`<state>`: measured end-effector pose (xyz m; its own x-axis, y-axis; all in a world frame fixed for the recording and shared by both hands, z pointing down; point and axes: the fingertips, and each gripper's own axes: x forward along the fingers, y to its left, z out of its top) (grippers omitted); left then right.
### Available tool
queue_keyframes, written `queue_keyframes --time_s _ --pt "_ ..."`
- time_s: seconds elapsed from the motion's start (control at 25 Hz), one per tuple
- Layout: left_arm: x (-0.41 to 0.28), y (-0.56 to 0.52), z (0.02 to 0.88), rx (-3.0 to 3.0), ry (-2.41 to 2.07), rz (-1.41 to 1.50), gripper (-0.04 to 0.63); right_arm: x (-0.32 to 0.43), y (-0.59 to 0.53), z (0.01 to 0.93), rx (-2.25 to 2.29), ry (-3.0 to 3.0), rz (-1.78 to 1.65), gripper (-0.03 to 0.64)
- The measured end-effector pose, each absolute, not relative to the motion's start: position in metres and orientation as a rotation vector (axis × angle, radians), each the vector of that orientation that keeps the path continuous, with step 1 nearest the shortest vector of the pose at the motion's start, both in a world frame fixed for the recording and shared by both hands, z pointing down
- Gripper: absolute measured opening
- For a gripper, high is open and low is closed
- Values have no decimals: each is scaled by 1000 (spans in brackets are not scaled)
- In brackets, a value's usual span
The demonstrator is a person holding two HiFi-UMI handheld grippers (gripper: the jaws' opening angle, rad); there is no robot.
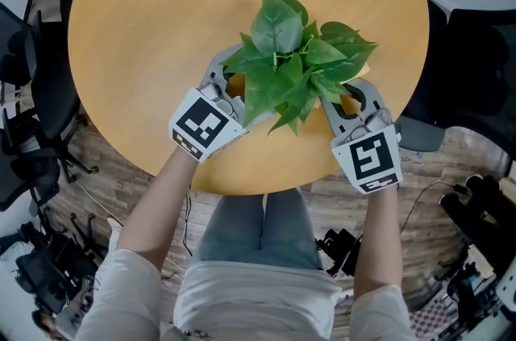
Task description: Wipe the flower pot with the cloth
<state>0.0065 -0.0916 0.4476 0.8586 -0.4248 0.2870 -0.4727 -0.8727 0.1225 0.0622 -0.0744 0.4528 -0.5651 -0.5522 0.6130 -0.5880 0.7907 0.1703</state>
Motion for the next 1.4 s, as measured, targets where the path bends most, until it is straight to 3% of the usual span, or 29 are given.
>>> queue_keyframes --time_s 1.08,1.4 --pt "8 -95 451 2553 -1184 311 431 47 -53 461 796 -2342 104 44" --pt "8 -95 449 2583 -1151 308 431 50 -54 461 790 -2359 125 43"
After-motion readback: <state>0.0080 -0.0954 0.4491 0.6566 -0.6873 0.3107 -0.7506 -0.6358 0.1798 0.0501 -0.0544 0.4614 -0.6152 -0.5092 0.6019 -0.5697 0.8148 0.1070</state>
